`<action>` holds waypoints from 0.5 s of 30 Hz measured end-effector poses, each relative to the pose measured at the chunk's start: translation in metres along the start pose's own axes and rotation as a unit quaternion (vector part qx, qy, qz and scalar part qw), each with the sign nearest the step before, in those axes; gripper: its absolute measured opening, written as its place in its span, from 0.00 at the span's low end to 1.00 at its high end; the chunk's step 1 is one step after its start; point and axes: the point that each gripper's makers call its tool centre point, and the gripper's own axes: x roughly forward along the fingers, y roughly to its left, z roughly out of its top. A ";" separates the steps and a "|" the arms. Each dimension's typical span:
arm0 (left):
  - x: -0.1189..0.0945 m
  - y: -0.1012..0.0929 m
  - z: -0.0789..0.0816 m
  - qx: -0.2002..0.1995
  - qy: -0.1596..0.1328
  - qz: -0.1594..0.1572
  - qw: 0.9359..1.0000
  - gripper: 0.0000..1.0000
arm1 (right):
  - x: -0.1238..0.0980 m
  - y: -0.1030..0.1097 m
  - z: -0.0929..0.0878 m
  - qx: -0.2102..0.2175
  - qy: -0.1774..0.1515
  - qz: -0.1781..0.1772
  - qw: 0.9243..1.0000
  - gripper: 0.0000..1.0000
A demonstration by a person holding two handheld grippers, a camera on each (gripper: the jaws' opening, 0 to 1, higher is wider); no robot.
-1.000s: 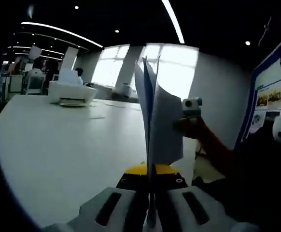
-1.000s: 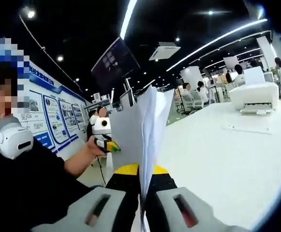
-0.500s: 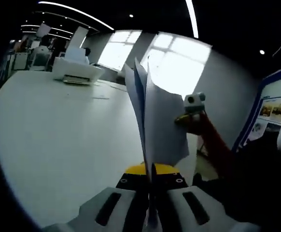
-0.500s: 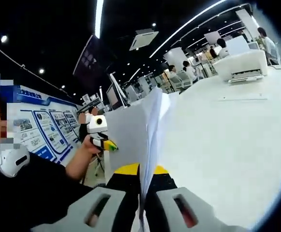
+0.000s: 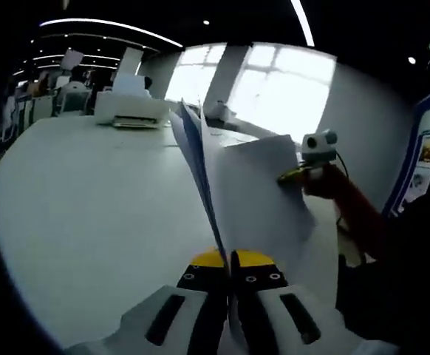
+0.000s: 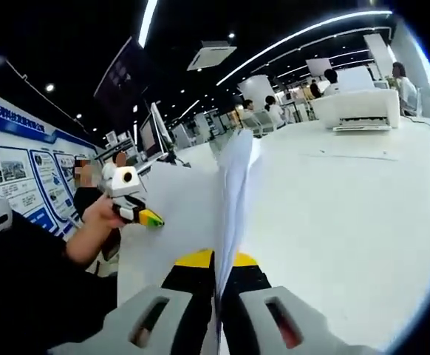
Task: Organize the stack of printing papers by aligning and flattening the scattered papers on the table
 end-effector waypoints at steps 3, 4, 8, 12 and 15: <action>0.004 0.003 -0.004 0.012 0.007 0.012 1.000 0.06 | 0.007 -0.003 -0.005 -0.007 0.010 -0.016 1.000 0.00; 0.006 0.004 -0.004 0.013 0.008 0.013 1.000 0.06 | 0.008 -0.005 -0.005 -0.008 0.010 -0.020 1.000 0.00; 0.012 0.008 -0.007 0.015 0.016 0.019 1.000 0.06 | 0.010 -0.011 -0.010 -0.009 0.015 -0.034 0.999 0.00; 0.020 0.013 -0.013 0.035 0.042 0.034 0.998 0.06 | 0.015 -0.017 -0.019 -0.012 0.027 -0.051 0.998 0.00; 0.024 0.015 -0.014 0.043 0.052 0.039 0.997 0.06 | 0.018 -0.023 -0.025 -0.012 0.034 -0.065 0.997 0.00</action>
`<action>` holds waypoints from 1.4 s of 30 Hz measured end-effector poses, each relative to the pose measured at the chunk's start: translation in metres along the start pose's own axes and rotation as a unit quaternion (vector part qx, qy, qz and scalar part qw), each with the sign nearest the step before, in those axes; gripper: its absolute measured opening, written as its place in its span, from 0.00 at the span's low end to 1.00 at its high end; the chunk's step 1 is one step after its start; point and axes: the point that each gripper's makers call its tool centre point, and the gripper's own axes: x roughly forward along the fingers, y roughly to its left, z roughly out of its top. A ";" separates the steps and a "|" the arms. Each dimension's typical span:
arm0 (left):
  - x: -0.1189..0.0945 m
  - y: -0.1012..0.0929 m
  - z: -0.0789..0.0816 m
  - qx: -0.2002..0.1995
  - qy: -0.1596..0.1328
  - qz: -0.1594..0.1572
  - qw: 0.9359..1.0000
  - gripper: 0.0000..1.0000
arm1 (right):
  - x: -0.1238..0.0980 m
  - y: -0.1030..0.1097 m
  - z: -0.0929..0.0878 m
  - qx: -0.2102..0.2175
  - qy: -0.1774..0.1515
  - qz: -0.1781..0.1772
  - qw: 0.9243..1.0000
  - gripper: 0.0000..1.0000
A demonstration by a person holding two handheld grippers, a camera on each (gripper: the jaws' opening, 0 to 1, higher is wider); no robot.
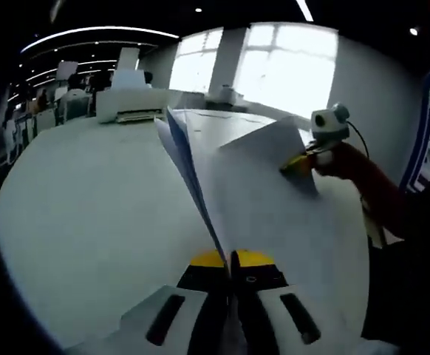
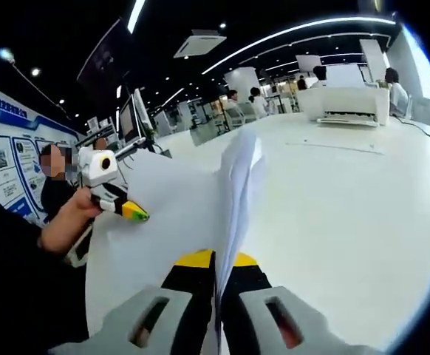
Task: Organize the stack of printing papers by aligning and flattening the scattered papers on the table
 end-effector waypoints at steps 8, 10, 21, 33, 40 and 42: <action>0.007 0.004 -0.009 0.006 0.022 0.015 1.000 0.06 | 0.007 -0.007 -0.009 -0.017 0.015 -0.025 0.999 0.00; 0.007 0.004 -0.009 0.014 0.026 0.020 0.999 0.06 | 0.009 -0.010 -0.011 -0.026 0.020 -0.034 0.999 0.00; 0.009 0.006 -0.010 0.062 0.057 0.045 0.995 0.06 | 0.011 -0.022 -0.020 -0.059 0.034 -0.065 0.996 0.04; 0.009 0.006 -0.011 0.063 0.061 0.040 0.995 0.06 | -0.019 -0.051 -0.016 -0.082 0.032 -0.109 0.990 0.19; 0.010 0.006 -0.011 0.072 0.064 0.038 0.995 0.06 | -0.044 -0.077 -0.004 -0.102 0.019 -0.169 0.980 0.16; 0.010 0.007 -0.011 0.073 0.066 0.037 0.994 0.06 | -0.047 -0.072 0.005 -0.113 0.005 -0.169 0.979 0.16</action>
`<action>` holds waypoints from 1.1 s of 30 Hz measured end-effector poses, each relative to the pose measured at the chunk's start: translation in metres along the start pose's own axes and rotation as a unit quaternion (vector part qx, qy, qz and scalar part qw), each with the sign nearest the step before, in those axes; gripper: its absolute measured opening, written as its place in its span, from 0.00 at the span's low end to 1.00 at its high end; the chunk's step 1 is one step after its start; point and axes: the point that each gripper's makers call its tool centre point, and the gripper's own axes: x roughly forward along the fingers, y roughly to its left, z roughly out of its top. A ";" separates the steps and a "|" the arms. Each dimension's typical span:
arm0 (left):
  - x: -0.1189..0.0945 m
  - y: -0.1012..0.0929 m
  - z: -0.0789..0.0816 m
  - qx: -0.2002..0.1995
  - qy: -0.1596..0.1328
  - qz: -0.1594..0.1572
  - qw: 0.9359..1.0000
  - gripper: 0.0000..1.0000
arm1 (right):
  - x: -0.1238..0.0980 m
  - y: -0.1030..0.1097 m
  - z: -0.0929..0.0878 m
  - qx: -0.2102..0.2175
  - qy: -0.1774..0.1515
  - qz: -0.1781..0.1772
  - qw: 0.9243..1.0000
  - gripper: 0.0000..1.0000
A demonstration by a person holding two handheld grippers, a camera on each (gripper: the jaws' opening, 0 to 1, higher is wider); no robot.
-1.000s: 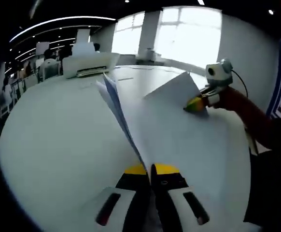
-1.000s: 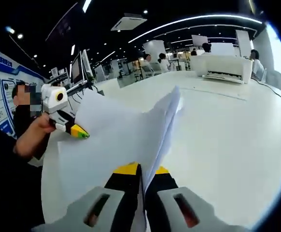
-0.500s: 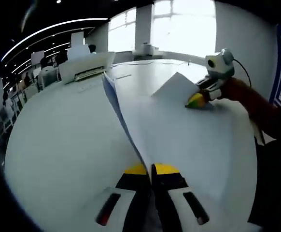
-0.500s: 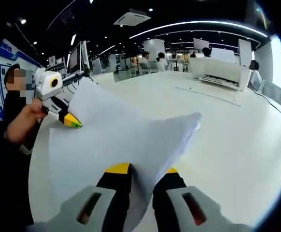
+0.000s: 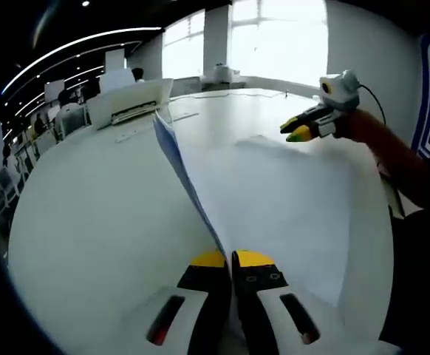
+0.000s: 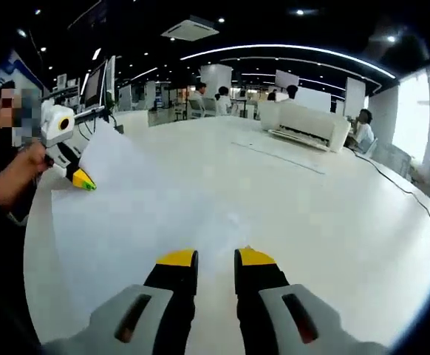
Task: Organize the stack of printing papers by aligning and flattening the scattered papers on the table
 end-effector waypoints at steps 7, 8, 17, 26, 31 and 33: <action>0.001 0.000 0.000 0.000 0.005 0.000 1.000 0.06 | 0.012 0.047 0.025 -0.074 -0.018 0.049 0.996 0.17; 0.001 0.000 0.000 0.000 0.004 0.000 1.000 0.06 | 0.015 0.053 0.026 -0.078 -0.018 0.052 0.995 0.17; 0.000 0.000 0.000 -0.003 0.000 0.001 1.000 0.06 | 0.043 0.079 0.004 -0.081 0.014 0.077 0.994 0.19; 0.000 0.000 0.000 -0.009 -0.009 -0.003 1.000 0.06 | 0.041 0.077 -0.013 -0.021 0.014 0.094 0.995 0.15; 0.000 0.002 0.000 -0.016 -0.015 -0.004 1.000 0.08 | 0.042 0.078 -0.011 -0.018 0.010 0.099 0.995 0.15; -0.003 0.005 -0.002 -0.028 -0.020 -0.007 0.999 0.12 | 0.043 0.079 -0.011 -0.013 0.001 0.101 0.995 0.15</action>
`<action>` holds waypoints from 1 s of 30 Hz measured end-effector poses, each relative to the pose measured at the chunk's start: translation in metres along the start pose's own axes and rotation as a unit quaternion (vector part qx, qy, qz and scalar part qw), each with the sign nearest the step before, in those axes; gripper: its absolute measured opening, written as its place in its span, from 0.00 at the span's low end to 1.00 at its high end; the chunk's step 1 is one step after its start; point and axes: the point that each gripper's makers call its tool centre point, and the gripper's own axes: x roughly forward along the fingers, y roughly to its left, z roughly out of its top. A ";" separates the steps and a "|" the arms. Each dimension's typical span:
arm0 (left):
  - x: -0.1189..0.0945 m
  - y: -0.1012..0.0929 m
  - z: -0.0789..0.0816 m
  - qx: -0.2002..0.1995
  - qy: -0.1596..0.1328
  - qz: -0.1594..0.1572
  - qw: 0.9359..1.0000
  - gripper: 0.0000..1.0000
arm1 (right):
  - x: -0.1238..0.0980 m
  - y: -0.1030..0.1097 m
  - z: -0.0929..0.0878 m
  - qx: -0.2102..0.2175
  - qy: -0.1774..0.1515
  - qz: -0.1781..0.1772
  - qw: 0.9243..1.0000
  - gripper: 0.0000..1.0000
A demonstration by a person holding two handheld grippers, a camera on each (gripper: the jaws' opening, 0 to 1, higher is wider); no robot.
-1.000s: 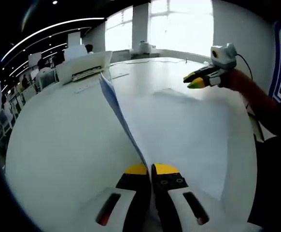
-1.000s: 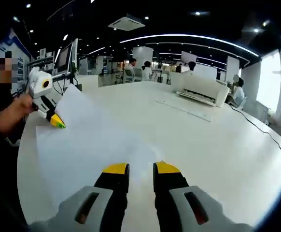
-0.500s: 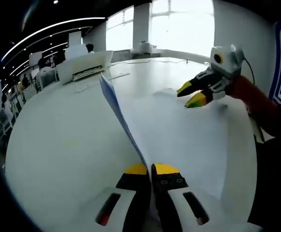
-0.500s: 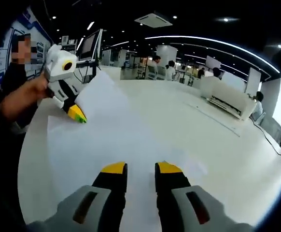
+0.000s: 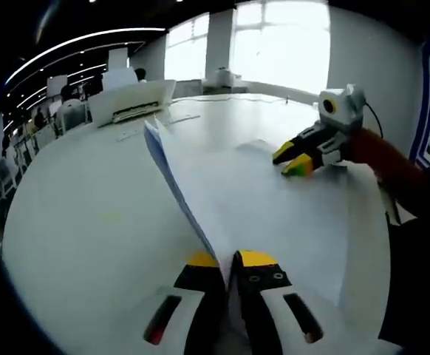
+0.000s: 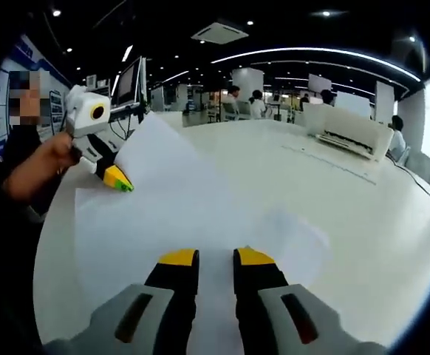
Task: Organize the stack of printing papers by aligning and flattening the scattered papers on the table
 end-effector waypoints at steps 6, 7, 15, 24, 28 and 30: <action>-0.015 0.008 -0.002 -0.029 -0.015 -0.004 0.999 0.16 | 0.002 0.002 0.002 -0.003 -0.007 0.000 1.000 0.15; -0.018 0.013 -0.004 -0.031 -0.016 0.001 0.999 0.17 | 0.003 0.002 0.003 -0.004 -0.008 -0.001 1.000 0.15; -0.048 0.044 -0.008 -0.027 -0.014 0.068 0.997 0.13 | 0.003 0.003 0.003 -0.004 -0.012 -0.003 1.000 0.15; -0.026 0.002 0.035 0.050 -0.041 0.045 0.997 0.19 | 0.002 0.003 0.003 -0.005 -0.015 -0.003 1.000 0.15; -0.007 -0.005 0.018 0.071 -0.006 0.039 0.997 0.21 | 0.001 0.003 0.003 -0.005 -0.015 -0.003 1.000 0.15; -0.004 -0.005 0.010 0.080 0.008 0.036 0.996 0.22 | 0.001 0.003 0.003 -0.005 -0.015 -0.002 1.000 0.15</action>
